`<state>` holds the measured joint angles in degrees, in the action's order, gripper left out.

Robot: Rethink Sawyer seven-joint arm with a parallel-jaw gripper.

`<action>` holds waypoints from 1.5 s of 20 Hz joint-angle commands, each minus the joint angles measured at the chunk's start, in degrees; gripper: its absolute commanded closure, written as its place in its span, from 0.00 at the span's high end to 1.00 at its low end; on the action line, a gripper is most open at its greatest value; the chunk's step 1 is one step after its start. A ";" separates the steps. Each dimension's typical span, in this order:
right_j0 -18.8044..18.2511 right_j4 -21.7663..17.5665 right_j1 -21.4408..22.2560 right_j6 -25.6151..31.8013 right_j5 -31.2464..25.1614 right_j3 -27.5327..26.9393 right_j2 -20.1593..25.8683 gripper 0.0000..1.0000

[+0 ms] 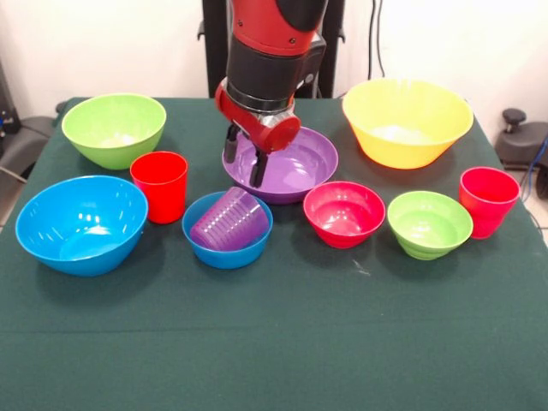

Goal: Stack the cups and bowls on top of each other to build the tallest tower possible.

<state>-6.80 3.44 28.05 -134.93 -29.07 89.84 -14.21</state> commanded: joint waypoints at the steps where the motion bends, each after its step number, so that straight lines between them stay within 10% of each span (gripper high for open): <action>1: -1.44 2.43 -4.23 -5.05 -2.69 0.85 6.61 1.00; 11: -0.38 3.27 -4.54 -6.01 -0.10 2.55 6.54 1.00; 30: -1.20 -7.21 -10.19 6.14 -6.47 -5.79 5.99 1.00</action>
<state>-7.14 1.20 22.03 -134.93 -31.39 88.11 -13.70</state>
